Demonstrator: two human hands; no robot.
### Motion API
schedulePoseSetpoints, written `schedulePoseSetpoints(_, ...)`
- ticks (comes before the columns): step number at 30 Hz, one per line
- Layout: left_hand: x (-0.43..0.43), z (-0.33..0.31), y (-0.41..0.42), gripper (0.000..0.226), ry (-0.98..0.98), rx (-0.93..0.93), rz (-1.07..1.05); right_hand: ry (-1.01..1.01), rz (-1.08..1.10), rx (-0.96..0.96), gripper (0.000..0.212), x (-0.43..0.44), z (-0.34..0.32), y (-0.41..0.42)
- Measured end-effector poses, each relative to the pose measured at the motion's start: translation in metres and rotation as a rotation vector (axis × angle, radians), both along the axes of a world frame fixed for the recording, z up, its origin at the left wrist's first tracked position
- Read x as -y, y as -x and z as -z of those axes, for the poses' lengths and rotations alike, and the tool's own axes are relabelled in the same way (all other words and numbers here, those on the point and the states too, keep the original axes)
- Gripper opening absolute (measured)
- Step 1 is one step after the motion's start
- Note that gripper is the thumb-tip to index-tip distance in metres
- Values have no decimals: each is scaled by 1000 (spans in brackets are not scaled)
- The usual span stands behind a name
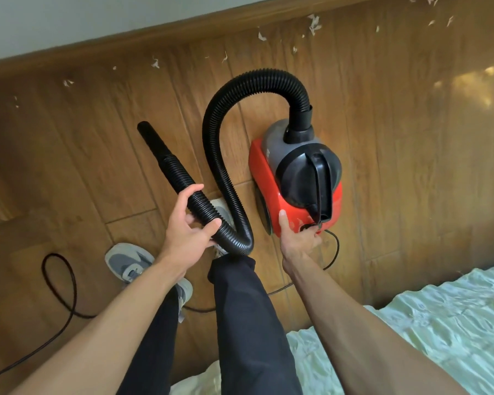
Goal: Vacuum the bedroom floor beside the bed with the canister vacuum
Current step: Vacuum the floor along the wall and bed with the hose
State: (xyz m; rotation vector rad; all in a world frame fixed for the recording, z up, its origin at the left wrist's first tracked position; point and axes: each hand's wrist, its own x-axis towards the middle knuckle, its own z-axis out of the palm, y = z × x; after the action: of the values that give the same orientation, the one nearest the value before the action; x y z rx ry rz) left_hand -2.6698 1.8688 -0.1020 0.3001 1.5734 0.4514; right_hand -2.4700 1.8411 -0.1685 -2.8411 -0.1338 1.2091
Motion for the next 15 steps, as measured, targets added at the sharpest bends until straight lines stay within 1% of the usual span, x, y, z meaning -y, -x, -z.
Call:
schedulePoseSetpoints(2,0,-6,8,69,-10,3,9,52,-69,-24,90,-1,-11,5)
schedulePoseSetpoints(5,-1,-16,19,70,-30,23,-14,4,-328,-162,74,-20,-30,22)
schedulePoseSetpoints(8,0,-22,30,72,-35,40,-45,-135,-529,-395,73,-62,-48,55)
schedulePoseSetpoints(11,1,-27,43,73,-52,44,-37,-255,-746,-581,73,-109,-62,97)
schedulePoseSetpoints(15,5,-33,63,70,-121,53,-37,-212,-964,-788,70,-156,-78,159)
